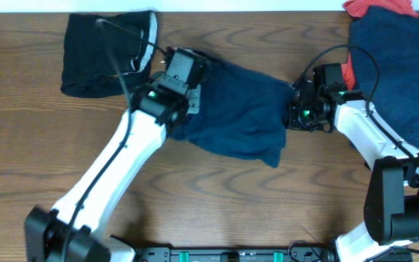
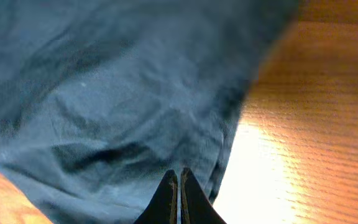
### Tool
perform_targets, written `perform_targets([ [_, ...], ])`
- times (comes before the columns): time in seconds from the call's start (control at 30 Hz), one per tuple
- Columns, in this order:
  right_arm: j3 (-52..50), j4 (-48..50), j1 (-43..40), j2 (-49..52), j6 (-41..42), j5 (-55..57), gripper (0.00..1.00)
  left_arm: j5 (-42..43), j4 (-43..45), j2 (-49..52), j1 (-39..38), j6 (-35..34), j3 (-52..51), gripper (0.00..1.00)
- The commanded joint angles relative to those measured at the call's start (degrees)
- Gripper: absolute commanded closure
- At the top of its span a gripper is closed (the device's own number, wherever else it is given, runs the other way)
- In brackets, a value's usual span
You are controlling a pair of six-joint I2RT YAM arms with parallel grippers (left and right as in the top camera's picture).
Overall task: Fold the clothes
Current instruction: 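Lay the folded left end down and hold the right end with right gripper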
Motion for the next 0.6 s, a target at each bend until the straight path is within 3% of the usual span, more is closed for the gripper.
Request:
perform_targets([
  [0.0, -0.22, 0.81, 1.11, 0.24, 1.14, -1.66, 0.97, -9.29, -2.01, -2.97, -0.11, -4.61, 1.44, 0.94],
  [0.57, -0.22, 16.44, 4.22, 5.11, 1.38, -3.43, 0.99, -9.51, -10.95, -3.08, 1.11, -12.44, 1.42, 0.94],
])
